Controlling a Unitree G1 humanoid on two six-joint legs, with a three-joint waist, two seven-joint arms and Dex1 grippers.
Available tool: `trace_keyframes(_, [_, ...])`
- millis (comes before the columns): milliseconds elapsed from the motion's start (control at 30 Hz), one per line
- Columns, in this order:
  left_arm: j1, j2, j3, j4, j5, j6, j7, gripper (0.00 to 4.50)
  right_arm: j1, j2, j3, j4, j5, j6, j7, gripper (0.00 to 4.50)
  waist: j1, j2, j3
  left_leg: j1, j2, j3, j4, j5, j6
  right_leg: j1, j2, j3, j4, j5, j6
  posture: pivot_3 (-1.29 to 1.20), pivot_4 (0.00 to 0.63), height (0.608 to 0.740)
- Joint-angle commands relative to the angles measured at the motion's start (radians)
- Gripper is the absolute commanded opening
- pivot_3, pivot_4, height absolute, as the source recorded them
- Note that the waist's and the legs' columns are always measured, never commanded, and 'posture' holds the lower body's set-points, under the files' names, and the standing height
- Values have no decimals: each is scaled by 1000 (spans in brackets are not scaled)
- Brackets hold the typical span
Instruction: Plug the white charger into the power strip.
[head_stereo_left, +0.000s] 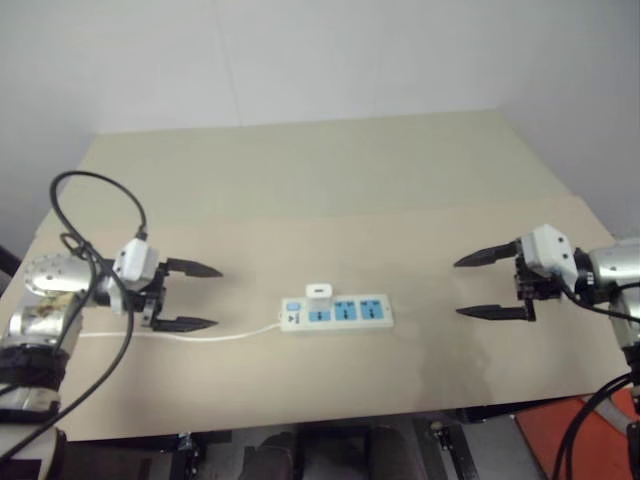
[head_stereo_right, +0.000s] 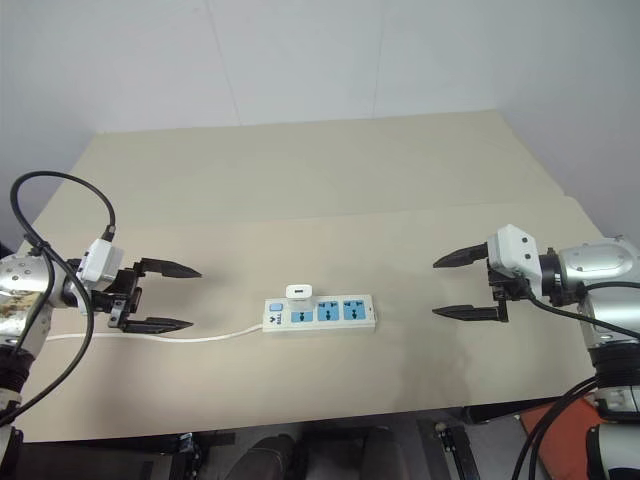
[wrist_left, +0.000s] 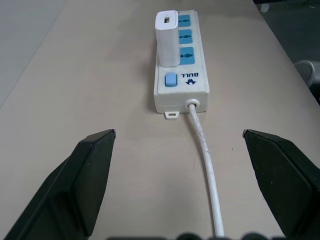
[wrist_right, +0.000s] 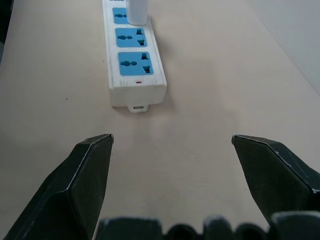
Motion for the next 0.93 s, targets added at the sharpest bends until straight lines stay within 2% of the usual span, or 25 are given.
trace_keyframes(33, [-20,6,3,2,-11,-8,-4,4475,0,-25,-35,-13,-2,-23,17,4500,1,0,0,0,0,0,0,0,0,0,0,0,0,0,0,0,150,740])
trace_keyframes(533, [-38,-18,15,23,20,-13,-4,4475,41,-44,-45,-66,-19,-38,-29,4500,10,0,0,0,0,3,1,0,0,0,0,0,0,0,0,0,150,740])
trace_keyframes(933, [-24,19,18,55,6,-33,-4,4475,19,-35,-8,-187,-43,31,-71,4500,10,0,0,0,1,5,2,0,0,-1,0,2,0,0,0,0,150,740])
